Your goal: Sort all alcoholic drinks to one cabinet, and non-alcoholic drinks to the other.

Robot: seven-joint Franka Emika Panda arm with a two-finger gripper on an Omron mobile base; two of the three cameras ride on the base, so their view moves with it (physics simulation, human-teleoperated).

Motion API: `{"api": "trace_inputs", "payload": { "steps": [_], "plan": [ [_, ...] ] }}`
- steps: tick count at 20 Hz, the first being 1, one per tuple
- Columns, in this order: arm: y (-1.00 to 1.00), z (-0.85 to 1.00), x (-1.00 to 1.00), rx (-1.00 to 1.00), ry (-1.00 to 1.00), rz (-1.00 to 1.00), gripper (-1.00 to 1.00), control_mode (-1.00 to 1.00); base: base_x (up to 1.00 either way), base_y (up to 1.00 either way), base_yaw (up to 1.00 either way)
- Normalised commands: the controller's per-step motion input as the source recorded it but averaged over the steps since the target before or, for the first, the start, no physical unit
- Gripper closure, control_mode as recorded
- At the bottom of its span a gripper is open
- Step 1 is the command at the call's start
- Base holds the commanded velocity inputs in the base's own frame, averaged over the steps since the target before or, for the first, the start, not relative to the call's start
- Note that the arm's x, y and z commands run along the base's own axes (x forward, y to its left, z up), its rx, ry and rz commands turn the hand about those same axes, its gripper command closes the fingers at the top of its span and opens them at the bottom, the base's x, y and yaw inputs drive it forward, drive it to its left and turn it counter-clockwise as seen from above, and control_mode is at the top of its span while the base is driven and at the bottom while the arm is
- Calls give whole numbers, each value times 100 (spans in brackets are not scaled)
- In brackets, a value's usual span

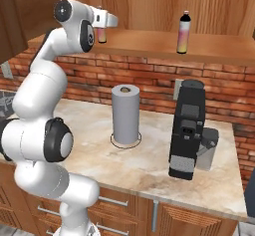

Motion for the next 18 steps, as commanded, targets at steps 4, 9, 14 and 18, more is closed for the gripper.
{"api": "trace_inputs", "payload": {
  "steps": [4,9,14,18],
  "plan": [
    [6,-2,-82,0,-3,0,-100,-100,0,0,0],
    [19,-17,-100,0,-3,0,-100,-100,0,0,0],
    [26,-22,-100,0,0,0,-100,-100,0,0,0],
    [19,-29,-100,0,0,0,-100,-100,0,0,0]
  ]
}}
